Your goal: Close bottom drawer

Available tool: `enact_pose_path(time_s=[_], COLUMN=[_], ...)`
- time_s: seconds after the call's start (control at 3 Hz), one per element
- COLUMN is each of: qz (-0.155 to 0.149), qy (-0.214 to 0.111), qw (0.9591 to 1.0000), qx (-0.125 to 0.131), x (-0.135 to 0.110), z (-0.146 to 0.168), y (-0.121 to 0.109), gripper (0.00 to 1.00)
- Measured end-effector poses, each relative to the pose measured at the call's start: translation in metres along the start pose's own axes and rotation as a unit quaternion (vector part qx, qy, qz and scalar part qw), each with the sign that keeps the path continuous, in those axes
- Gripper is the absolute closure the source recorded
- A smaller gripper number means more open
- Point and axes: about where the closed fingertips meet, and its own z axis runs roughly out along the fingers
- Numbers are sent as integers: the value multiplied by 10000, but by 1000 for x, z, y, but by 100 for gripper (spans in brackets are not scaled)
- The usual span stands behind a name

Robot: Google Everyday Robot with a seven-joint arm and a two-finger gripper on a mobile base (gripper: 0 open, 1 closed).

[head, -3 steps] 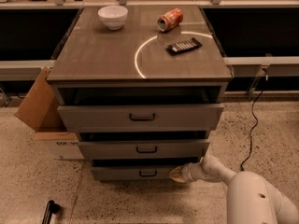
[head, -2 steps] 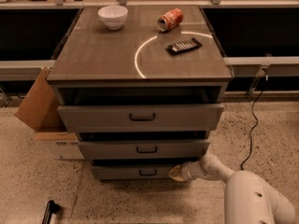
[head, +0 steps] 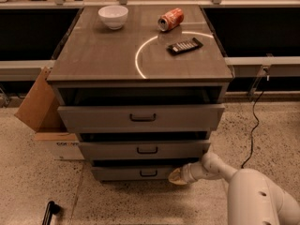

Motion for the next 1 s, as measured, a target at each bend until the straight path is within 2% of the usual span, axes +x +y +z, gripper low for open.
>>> enact_pose_path(time_s=[0.33, 0.67, 1.0], qz=[-605, -1248, -1809], qy=[-137, -130, -25], qw=[9972, 9911, 9835], qx=[-419, -439, -57], x=[-25, -54, -85], z=[-24, -63, -115], y=[39, 69, 104], gripper=[100, 100, 100])
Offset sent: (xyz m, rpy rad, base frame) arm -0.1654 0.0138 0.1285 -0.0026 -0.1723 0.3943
